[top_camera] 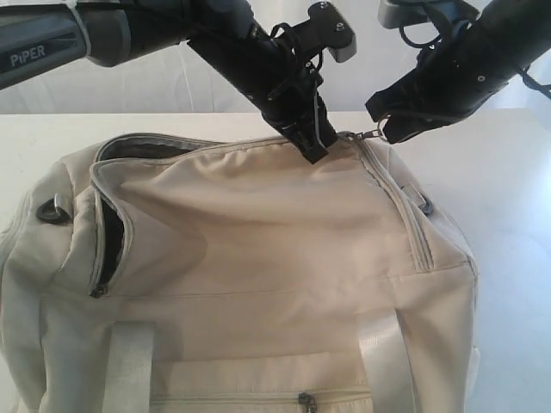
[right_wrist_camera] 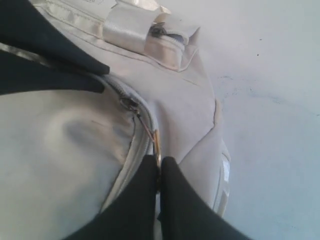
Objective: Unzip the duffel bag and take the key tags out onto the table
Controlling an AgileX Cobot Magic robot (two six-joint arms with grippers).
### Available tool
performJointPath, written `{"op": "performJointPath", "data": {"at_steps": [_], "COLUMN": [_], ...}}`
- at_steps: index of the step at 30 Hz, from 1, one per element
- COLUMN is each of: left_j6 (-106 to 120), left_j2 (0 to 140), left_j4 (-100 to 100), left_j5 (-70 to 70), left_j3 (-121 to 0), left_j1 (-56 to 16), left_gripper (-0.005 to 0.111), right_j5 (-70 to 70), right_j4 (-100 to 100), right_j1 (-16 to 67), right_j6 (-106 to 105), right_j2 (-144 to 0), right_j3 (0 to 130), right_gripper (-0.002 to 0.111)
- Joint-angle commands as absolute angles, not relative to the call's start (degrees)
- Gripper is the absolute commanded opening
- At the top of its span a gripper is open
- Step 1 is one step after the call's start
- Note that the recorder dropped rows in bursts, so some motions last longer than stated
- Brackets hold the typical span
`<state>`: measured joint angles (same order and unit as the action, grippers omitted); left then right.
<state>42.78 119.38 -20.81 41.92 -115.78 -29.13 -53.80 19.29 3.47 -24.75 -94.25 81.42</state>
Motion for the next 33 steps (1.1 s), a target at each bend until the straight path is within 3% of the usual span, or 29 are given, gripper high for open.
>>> {"op": "performJointPath", "data": {"at_steps": [1, 33], "left_j6": [38.48, 29.50], "left_j2": [116.90, 116.09], "left_j4": [-16.69, -15.42], "left_j5": [42.92, 43.24], "left_j3": [-116.04, -116.04], "left_j1": [-28.66, -24.74], "left_gripper": [0.000, 0.000], "right_j5": [-54.11, -58.01], "right_j4": [18.45, 18.10], "right_j1": [2.83, 2.83], "right_j6": [-25.45, -23.87], "right_j2": [-93.56, -77.08], "right_j3": [81.11, 69.14], "right_gripper": [0.000, 0.000]}}
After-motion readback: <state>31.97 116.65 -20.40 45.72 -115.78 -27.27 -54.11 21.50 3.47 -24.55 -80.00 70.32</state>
